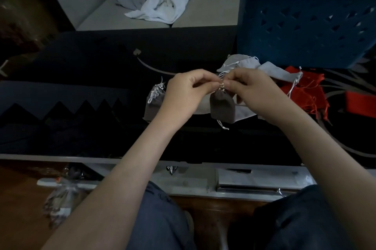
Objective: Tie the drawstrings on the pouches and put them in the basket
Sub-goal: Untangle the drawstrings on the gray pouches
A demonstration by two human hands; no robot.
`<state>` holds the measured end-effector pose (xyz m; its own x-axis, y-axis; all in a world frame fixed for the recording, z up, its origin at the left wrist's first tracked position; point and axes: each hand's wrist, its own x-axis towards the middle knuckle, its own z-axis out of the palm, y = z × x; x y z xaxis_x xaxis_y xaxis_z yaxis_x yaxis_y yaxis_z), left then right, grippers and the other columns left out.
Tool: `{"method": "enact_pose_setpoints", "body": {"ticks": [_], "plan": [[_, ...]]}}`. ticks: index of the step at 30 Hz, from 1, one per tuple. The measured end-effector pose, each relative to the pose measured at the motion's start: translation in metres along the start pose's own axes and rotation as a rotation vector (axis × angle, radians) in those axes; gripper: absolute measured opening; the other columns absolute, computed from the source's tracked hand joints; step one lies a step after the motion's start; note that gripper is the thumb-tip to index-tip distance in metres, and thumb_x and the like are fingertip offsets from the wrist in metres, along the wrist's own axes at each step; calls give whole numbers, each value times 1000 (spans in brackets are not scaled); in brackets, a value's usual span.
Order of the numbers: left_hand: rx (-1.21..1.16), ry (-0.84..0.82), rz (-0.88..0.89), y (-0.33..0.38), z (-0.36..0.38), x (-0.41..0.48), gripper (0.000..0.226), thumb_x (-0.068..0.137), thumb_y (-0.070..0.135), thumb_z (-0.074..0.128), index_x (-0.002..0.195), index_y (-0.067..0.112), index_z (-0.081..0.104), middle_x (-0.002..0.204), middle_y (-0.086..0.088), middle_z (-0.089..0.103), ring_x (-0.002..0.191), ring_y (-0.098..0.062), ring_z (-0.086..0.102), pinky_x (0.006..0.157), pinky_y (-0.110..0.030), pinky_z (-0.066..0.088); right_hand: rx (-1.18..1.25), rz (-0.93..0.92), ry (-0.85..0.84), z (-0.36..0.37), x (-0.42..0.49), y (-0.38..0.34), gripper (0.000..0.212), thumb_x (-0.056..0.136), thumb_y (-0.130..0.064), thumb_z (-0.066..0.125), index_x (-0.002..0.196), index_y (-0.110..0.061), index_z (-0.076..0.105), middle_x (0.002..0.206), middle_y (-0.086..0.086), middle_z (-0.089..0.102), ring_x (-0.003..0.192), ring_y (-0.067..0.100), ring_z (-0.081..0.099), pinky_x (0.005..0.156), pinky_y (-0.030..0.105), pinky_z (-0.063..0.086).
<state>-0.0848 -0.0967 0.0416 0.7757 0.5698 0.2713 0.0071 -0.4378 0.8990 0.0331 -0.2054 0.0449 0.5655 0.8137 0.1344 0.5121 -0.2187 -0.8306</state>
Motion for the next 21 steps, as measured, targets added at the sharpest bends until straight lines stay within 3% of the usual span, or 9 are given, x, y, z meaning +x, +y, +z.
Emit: {"method": "enact_pose_setpoints", "body": {"ticks": [4,11,15,21], "plan": [[-110,-43,-20,0,-2,1,20,84,4,67,81,23,71,79,11,72,83,-1,67,78,-15,49,116,59,-25,0,0,0,16,95,-15,55,82,-16,63,72,-5,60,60,-1,52,58,16,44],[170,-52,46,2,-2,0,13,84,10,69,83,23,71,71,15,65,67,7,58,67,-7,42,161,79,-93,0,1,2,15,94,-12,54,82,-8,62,64,-3,57,54,-3,51,51,13,41],[260,-13,87,3,-1,-2,11,83,9,69,83,20,70,68,15,61,66,6,55,64,-6,41,164,84,-128,-1,1,2,16,93,-12,56,78,-14,63,56,-11,61,55,-1,55,51,13,41],[361,41,143,1,1,-2,12,81,7,68,82,19,69,68,16,56,67,4,54,62,-5,38,-42,11,-43,6,-2,-3,7,89,-14,62,90,-7,66,75,5,66,67,10,61,58,12,45]]}}
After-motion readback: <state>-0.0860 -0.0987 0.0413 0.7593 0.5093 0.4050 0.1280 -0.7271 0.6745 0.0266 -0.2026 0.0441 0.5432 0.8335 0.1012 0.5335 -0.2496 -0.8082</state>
